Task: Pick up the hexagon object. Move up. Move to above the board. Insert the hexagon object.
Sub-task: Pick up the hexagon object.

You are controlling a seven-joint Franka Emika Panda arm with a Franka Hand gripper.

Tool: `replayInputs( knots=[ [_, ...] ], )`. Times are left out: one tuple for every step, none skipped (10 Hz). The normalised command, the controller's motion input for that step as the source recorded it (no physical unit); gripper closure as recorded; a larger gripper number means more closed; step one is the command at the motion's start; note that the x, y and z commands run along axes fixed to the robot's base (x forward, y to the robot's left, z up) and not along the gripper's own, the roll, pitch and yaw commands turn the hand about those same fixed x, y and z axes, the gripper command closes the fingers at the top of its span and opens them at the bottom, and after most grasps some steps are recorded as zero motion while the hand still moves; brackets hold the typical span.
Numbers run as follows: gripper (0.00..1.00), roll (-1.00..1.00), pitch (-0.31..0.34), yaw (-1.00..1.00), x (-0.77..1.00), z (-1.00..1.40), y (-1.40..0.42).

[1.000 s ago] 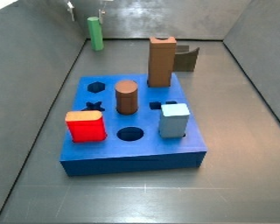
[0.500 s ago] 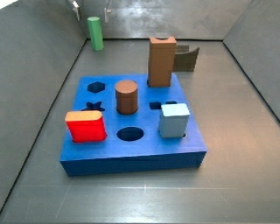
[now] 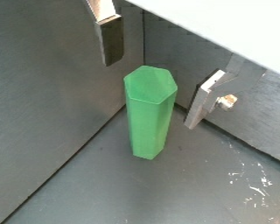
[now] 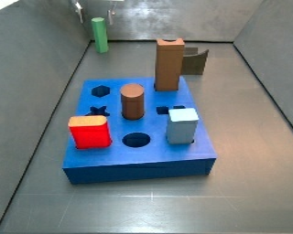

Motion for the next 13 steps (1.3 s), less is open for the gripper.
replayInputs(
  knots=[
    [0.0, 0.01, -0.004, -0.07, 0.0, -1.0, 0.0],
    [0.0, 0.02, 0.0, -0.08, 0.0, -1.0, 0.0],
    [0.0, 0.02, 0.0, -0.08, 0.0, -1.0, 0.0],
    [0.0, 0.02, 0.0, -0.08, 0.0, -1.0, 0.0],
    [0.0, 0.02, 0.0, -0.08, 0.0, -1.0, 0.0],
    [0.0, 0.02, 0.0, -0.08, 0.0, -1.0, 0.0],
    [0.0, 0.02, 0.0, -0.08, 0.0, -1.0, 0.0],
    [0.0, -0.07, -0.053, -0.01, 0.0, -0.28, 0.09],
    [0.0, -0.04, 0.0, 0.0, 0.0, 0.0, 0.06],
    [0.0, 0.0, 0.0, 0.0, 0.0, 0.0, 0.0],
    [1.0, 0.0, 0.0, 0.0, 0.0, 0.0, 0.0],
    [1.0, 0.0, 0.0, 0.0, 0.0, 0.0, 0.0],
    [1.0, 0.0, 0.0, 0.0, 0.0, 0.0, 0.0]
  ],
)
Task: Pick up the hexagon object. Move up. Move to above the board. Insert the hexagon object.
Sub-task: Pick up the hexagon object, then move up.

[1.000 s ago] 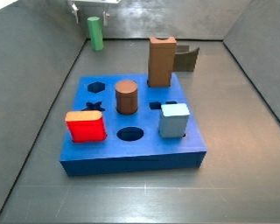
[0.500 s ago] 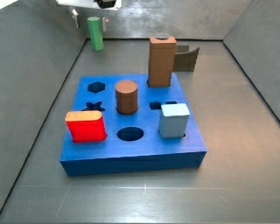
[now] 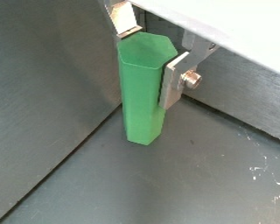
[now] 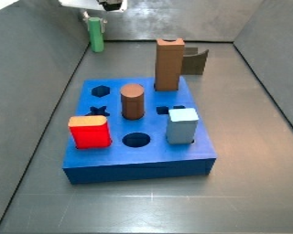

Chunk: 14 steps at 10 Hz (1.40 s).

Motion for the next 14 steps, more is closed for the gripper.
replayInputs(
  knots=[
    [1.0, 0.0, 0.0, 0.0, 0.0, 0.0, 0.0],
    [1.0, 0.0, 0.0, 0.0, 0.0, 0.0, 0.0],
    [1.0, 0.0, 0.0, 0.0, 0.0, 0.0, 0.0],
    [1.0, 0.0, 0.0, 0.0, 0.0, 0.0, 0.0],
    [1.0, 0.0, 0.0, 0.0, 0.0, 0.0, 0.0],
    [1.0, 0.0, 0.0, 0.0, 0.0, 0.0, 0.0],
    [1.0, 0.0, 0.0, 0.0, 0.0, 0.0, 0.0],
    [1.0, 0.0, 0.0, 0.0, 0.0, 0.0, 0.0],
    [1.0, 0.0, 0.0, 0.0, 0.0, 0.83, 0.0],
    [1.0, -0.02, 0.014, -0.02, -0.04, 0.81, -0.06],
    [1.0, 0.0, 0.025, -0.02, -0.08, 0.75, -0.05],
    [1.0, 0.04, 0.048, -0.02, -0.11, 0.66, -0.02],
    [1.0, 0.05, 0.061, -0.01, -0.12, 0.6, -0.01],
    [1.0, 0.08, 0.078, -0.01, -0.12, 0.51, -0.01]
  ],
)
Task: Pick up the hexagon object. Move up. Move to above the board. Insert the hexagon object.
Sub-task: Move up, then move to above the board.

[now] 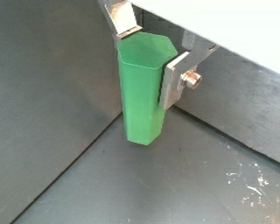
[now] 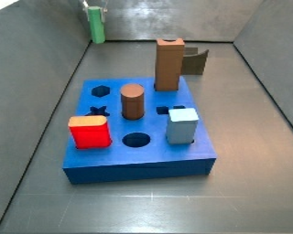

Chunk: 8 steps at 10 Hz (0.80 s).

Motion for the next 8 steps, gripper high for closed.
replayInputs(
  knots=[
    [1.0, 0.1, 0.089, 0.0, -0.12, 0.44, 0.0],
    [1.0, 0.11, 0.105, 0.01, -0.13, 0.36, -0.01],
    [1.0, 0.12, 0.108, 0.01, -0.13, 0.33, 0.0],
    [1.0, 0.12, 0.111, 0.02, -0.13, 0.25, -0.01],
    [1.0, 0.12, 0.111, 0.02, -0.13, 0.22, 0.0],
    [1.0, 0.2, 0.415, -0.05, -0.08, 1.0, 0.14],
    [1.0, 0.19, 0.399, -0.04, -0.07, 1.0, 0.14],
    [1.0, 0.16, 0.34, -0.02, -0.07, 1.0, 0.13]
  ],
)
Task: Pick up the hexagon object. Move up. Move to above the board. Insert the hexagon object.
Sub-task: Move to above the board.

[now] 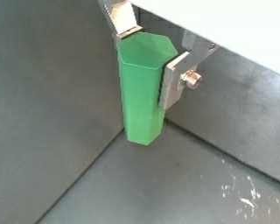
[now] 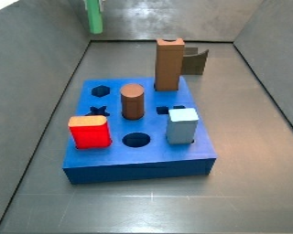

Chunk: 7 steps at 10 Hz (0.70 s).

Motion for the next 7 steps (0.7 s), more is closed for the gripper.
replayInputs(
  knots=[
    [1.0, 0.13, 0.255, -0.01, -0.07, 1.0, 0.12],
    [1.0, 0.1, 0.154, 0.0, -0.08, 1.0, 0.1],
    [1.0, 0.1, 0.111, 0.01, -0.09, 1.0, 0.1],
    [1.0, 0.1, 0.094, 0.01, -0.09, 1.0, 0.09],
    [1.0, 0.1, 0.074, 0.01, -0.09, 1.0, 0.08],
    [1.0, 0.1, 0.067, 0.01, -0.09, 1.0, 0.08],
    [1.0, 0.09, 0.06, 0.02, -0.1, 1.0, 0.07]
  ],
)
